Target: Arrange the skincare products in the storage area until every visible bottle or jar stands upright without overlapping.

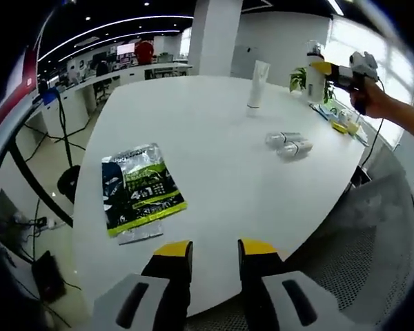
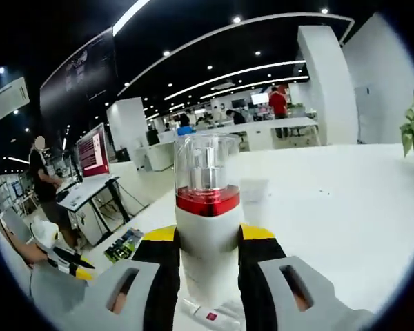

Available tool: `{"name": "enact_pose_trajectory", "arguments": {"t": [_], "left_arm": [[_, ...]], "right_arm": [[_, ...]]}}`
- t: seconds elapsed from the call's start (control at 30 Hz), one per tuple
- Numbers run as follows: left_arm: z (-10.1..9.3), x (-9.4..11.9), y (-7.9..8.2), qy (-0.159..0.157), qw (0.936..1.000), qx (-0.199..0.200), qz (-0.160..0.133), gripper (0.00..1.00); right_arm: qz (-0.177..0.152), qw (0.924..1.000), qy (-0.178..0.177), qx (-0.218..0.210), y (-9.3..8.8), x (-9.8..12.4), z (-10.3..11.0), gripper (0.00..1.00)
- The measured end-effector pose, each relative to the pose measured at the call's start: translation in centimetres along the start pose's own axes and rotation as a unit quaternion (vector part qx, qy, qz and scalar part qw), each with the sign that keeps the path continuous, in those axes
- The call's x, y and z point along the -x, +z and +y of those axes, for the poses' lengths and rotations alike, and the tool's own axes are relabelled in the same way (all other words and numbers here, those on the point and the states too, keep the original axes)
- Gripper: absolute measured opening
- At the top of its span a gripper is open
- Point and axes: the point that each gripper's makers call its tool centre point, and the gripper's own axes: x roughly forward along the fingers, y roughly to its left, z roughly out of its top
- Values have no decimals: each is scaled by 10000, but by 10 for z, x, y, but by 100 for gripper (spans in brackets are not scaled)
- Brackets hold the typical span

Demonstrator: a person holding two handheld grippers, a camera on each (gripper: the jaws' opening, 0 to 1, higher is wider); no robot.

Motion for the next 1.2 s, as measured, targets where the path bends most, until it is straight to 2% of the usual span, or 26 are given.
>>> {"name": "enact_pose_trajectory", "arguments": {"t": [0.1,0.17,0.2,0.27,0.37,0.5,0.6,0.67,0.73,0.9,1.0,1.2], "left_arm": [[0,0,0,-1,10000,-43,2,24],[0,-1,-2,-5,9999,-85,62,23],[-1,-1,-3,-15,9999,-102,94,23],[-1,-3,-7,-22,9997,-145,193,23],[3,-3,-8,55,9995,-216,202,23],[2,-1,-3,-16,10000,-50,10,23],[9,-2,-6,143,9999,54,57,23],[9,-3,-7,133,9999,92,60,23],[8,-4,-11,140,9998,-29,155,23],[10,-5,-17,192,9992,-101,334,23],[10,-5,-18,209,9990,-123,364,23],[13,-5,-19,273,9987,-98,417,23]], "right_arm": [[12,9999,-76,-113,-2,-6,-11,29],[-165,9997,7,-201,-2,-13,-18,29],[-217,9997,17,-93,-2,-17,-21,29],[-127,9995,42,276,-5,-24,-26,29],[-18,9991,96,403,-10,-33,-35,29],[110,9994,130,313,-21,-43,-53,29],[237,9993,38,277,-31,-49,-65,29],[303,9992,-56,259,-38,-53,-74,29],[330,9991,-101,230,-42,-57,-81,29],[398,9990,-50,176,-47,-67,-87,29],[452,9986,-45,258,-49,-73,-91,29],[438,9989,-24,147,-53,-82,-100,28]]}}
